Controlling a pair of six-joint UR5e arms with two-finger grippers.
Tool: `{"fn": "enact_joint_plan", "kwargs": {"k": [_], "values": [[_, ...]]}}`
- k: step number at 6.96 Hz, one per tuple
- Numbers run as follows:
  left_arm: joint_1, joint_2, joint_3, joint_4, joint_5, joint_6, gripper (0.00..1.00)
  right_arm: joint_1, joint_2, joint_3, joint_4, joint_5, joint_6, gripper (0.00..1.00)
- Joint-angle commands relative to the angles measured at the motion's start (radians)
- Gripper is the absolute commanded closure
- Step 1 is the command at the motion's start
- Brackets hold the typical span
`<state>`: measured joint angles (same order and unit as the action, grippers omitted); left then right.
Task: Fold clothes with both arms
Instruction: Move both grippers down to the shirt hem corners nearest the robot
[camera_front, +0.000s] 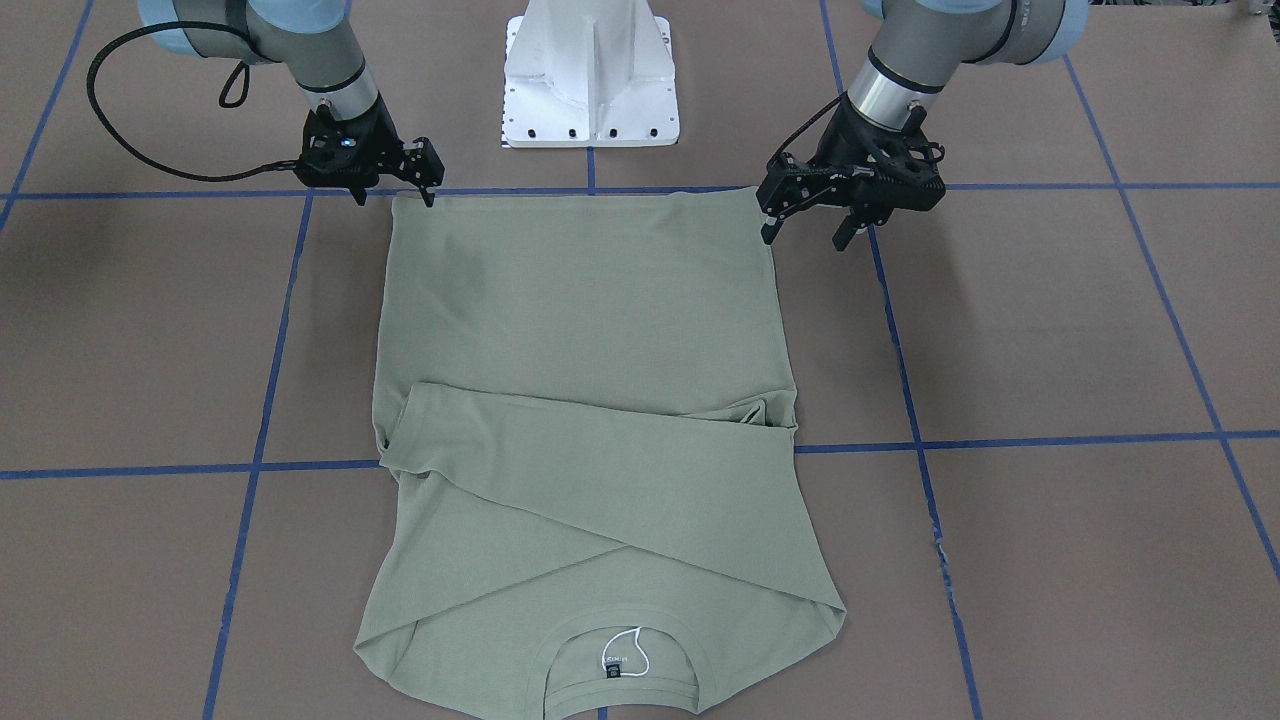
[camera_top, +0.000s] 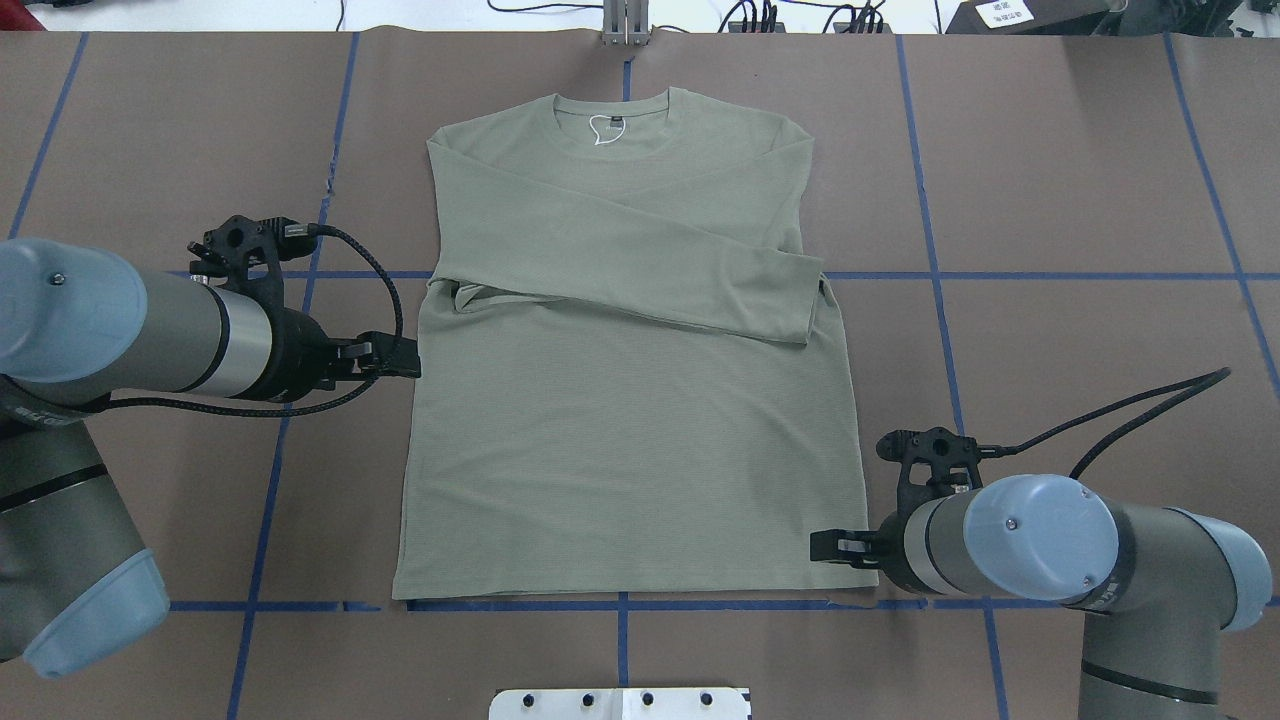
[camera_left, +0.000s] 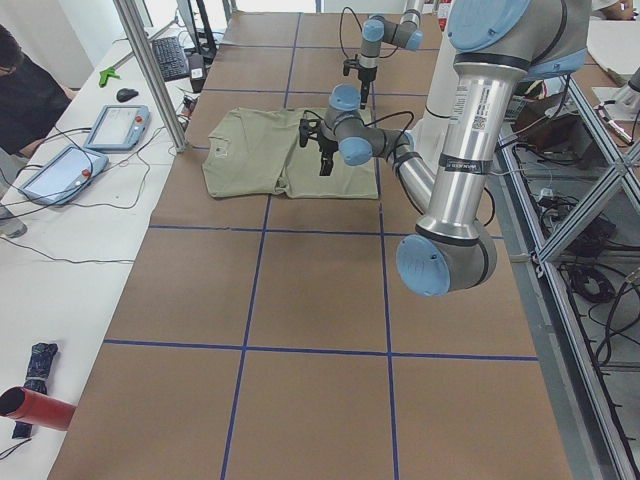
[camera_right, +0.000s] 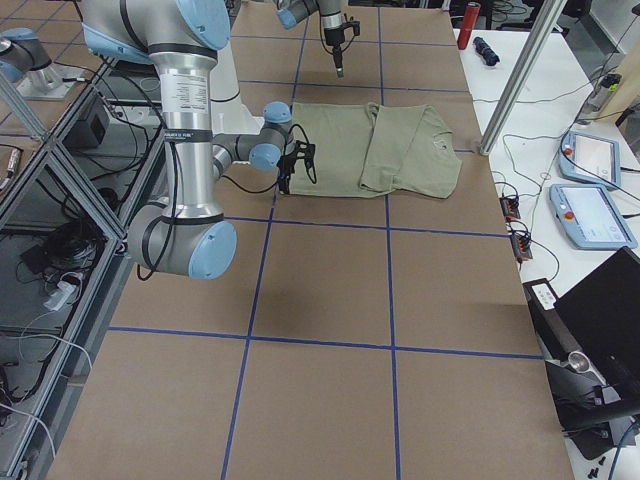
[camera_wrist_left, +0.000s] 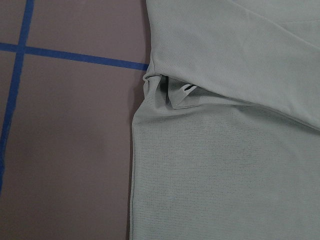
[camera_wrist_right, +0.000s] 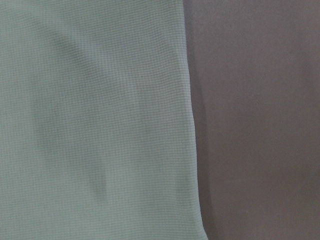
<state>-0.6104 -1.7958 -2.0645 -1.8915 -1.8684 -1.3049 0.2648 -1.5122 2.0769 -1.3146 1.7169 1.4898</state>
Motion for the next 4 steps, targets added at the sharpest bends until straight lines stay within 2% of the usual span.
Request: {"fn": "enact_joint_plan", "kwargs": {"k": [1, 4], "values": [[0.0, 0.001, -0.005, 0.0, 0.0, -0.001, 0.01, -0.019, 0.003, -0.007, -0.002, -0.011, 0.007, 0.01], [0.001, -0.002, -0.005, 0.0, 0.0, -0.005, 0.01, -0.018, -0.005, -0.038, -0.003, -0.003, 0.006, 0.01]]}}
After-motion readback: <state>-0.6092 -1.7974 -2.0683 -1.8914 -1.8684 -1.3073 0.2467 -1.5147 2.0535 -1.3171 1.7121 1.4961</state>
